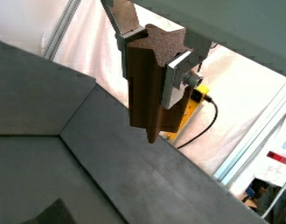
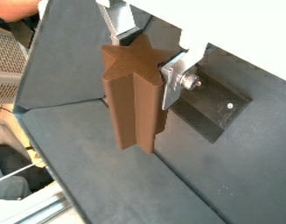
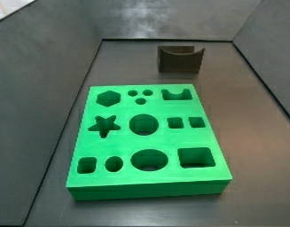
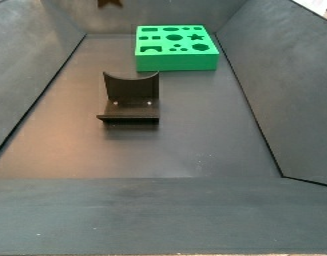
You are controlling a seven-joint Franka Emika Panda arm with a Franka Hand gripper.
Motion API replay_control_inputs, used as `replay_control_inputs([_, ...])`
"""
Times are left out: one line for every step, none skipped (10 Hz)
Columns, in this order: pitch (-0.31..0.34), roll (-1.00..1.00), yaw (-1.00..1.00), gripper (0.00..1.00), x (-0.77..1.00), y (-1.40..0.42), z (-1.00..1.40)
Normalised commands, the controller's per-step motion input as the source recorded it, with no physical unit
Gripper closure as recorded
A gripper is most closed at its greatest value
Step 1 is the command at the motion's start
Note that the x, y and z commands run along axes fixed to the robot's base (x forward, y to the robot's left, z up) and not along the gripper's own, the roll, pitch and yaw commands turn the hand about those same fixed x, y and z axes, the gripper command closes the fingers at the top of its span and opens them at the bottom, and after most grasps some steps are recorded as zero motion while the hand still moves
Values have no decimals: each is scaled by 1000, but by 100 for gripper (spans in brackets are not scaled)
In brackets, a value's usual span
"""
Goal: Pick up the star object. Move up. Place the star object on the fixture. Regrasp the star object. Move to above the board. Insert the star object.
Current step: Move to above the board.
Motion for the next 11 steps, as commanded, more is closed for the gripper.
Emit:
replay_control_inputs([118, -44, 76, 100, 18, -16, 779])
replay_control_inputs([118, -46, 87, 100, 22, -18, 560])
replay_control_inputs([117, -49, 91, 100, 19, -16, 400])
replay_control_inputs([110, -54, 96, 100, 19, -16, 237])
replay_control_inputs([-12, -1000, -76, 100, -551, -1000, 14])
replay_control_inputs([-25, -1000, -78, 100, -556, -1000, 17])
replay_control_inputs([-35, -1000, -79, 100, -576, -1000, 25])
replay_control_inputs([-45, -1000, -82, 100, -598, -1000, 8])
replay_control_inputs([-48, -1000, -85, 100, -602, -1000, 12])
replay_control_inputs([-51, -1000, -89, 100, -622, -1000, 18])
replay_control_inputs([-50, -1000, -90, 100, -636, -1000, 9])
